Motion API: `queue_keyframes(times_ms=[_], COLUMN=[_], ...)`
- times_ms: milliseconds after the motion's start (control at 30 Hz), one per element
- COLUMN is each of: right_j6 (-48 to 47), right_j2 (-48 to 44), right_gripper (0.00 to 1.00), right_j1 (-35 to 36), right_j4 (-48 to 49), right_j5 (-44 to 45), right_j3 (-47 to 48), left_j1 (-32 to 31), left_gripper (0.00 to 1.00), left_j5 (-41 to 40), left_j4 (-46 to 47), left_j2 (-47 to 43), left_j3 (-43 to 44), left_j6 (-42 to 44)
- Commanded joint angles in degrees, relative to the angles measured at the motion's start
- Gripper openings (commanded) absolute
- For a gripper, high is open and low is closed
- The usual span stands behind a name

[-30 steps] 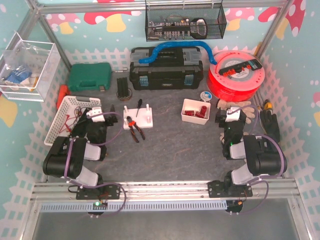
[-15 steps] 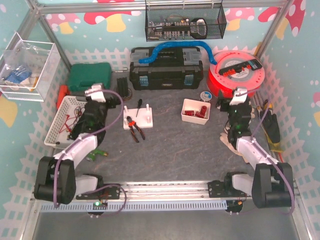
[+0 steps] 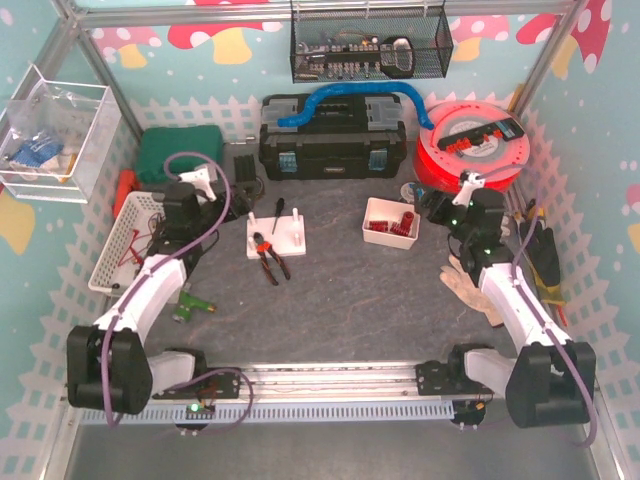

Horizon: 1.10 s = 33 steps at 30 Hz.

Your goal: Install the large spring

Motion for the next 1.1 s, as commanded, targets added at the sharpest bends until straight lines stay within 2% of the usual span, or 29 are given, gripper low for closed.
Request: queue_keyframes(times_ms=[0,133,233,300,400,500,600,633,767,1067], right_j6=[1.88,-2.71,-7.63,-9.53,-12.02,-12.87,-12.31,-12.02,-11.02,-9.64], right_j2=[0.76,0.82,1.17,0.51,-0.88,-1.69,-3.09,-3.58,-5.31,-8.38], right_gripper=[0.99,0.99,0.99,0.99,0.99,0.99,0.99,0.99,0.99,0.99], right_j1=[4.74,12.50,18.56,22.03,27.10,29.84,30.43,30.40,30.44,30.42], right_j4=[-6.63,-7.61,-8.96,-7.67,-4.24,-1.48,0.87,1.34,0.90,2.27], right_j5=[-5.77,-3.06,0.20,1.84,6.26,11.14,14.19,16.11,22.08,26.70], right_j3=[1.87,1.99,2.22,1.05,-2.12,-5.12,-8.00,-8.73,-10.34,-12.91], left_j1=[-2.80,-7.34,-10.81,-13.44,-15.80,-17.40,-17.86,-17.86,-17.86,-17.86], left_gripper=[0.99,0.98,0.93,0.87,0.80,0.65,0.48,0.46,0.42,0.38], left_j5=[9.68,0.12,-7.02,-13.44,-18.88,-22.71,-24.30,-24.76,-27.02,-24.95], left_j4=[-5.84,-9.48,-12.56,-14.58,-16.93,-19.39,-21.79,-22.04,-22.41,-23.81], left_j2=[4.01,7.07,9.27,10.77,13.88,18.02,21.94,22.88,25.22,30.62], left_j3=[0.99,2.45,4.13,5.31,7.61,10.98,14.30,14.74,15.40,18.85], left_j6=[-0.83,2.66,5.54,7.59,9.64,12.20,13.26,13.19,13.41,14.13])
